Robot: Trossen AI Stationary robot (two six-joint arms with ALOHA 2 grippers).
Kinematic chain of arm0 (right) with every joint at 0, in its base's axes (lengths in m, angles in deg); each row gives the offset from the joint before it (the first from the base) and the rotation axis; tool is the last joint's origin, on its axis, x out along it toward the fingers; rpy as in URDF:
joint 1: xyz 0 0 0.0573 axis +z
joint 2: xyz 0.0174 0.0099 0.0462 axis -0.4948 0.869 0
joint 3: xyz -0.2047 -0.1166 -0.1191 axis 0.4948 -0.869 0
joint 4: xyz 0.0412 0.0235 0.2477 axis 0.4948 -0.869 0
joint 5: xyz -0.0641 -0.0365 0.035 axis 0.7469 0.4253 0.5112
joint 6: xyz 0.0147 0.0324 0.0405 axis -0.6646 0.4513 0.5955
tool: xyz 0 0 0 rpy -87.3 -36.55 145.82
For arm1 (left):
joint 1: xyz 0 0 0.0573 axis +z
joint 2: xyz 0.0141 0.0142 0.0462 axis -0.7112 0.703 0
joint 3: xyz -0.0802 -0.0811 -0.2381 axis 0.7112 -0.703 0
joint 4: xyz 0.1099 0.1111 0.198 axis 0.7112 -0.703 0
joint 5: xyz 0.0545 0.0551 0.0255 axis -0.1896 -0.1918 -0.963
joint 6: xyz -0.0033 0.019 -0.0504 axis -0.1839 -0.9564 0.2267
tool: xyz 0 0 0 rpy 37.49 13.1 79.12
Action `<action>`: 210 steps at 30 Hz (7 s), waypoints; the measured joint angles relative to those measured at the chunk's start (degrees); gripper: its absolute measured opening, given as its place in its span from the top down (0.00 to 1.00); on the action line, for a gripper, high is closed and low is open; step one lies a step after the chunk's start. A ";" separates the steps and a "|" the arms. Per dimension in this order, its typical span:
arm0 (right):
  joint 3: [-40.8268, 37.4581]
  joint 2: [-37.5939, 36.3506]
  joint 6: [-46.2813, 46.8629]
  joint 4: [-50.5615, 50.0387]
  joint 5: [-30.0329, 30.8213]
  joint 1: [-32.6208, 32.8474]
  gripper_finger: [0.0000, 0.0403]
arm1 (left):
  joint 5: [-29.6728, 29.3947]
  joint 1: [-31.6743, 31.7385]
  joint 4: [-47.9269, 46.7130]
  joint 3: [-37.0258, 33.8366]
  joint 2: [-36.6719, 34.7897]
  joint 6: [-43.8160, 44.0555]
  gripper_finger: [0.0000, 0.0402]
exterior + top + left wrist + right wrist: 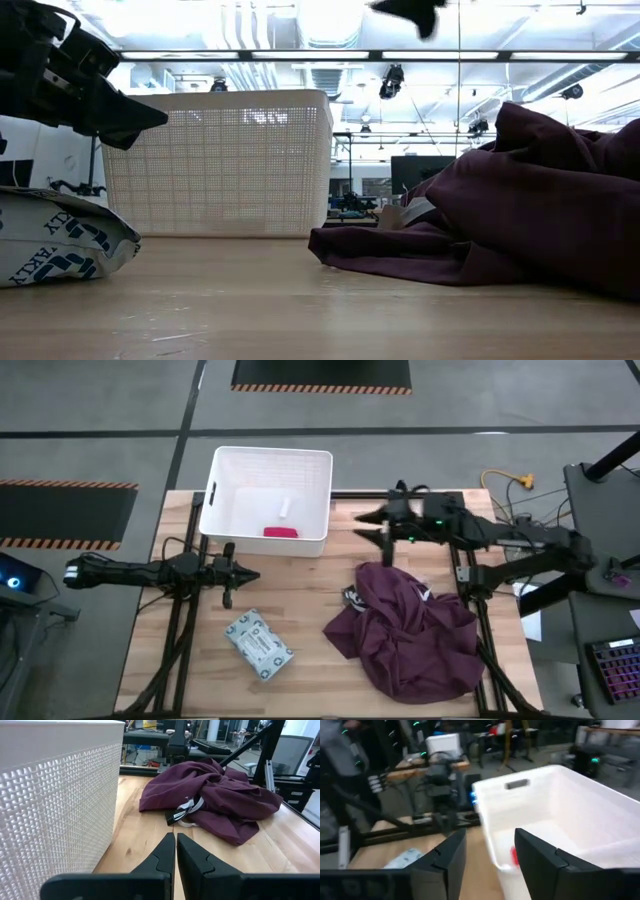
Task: Pick & place medical supplies in basket/bin
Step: Put the mailer bag into the white bin
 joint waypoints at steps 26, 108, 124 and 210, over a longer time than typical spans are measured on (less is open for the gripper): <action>-44.79 -37.38 9.51 24.00 -3.03 -2.68 0.83 | -1.50 0.01 0.00 0.01 0.48 -2.60 1.00; -53.18 -37.28 -3.88 31.16 4.73 -2.69 0.92 | 24.93 -8.70 -51.16 42.69 46.81 58.22 0.40; -53.18 -37.21 -1.88 32.48 4.73 -2.69 0.92 | 25.94 -8.70 -45.82 26.59 39.84 62.42 0.40; -34.93 -37.28 -12.87 -5.80 12.50 -2.69 0.92 | 48.24 -8.66 -1.28 17.00 43.74 56.50 1.00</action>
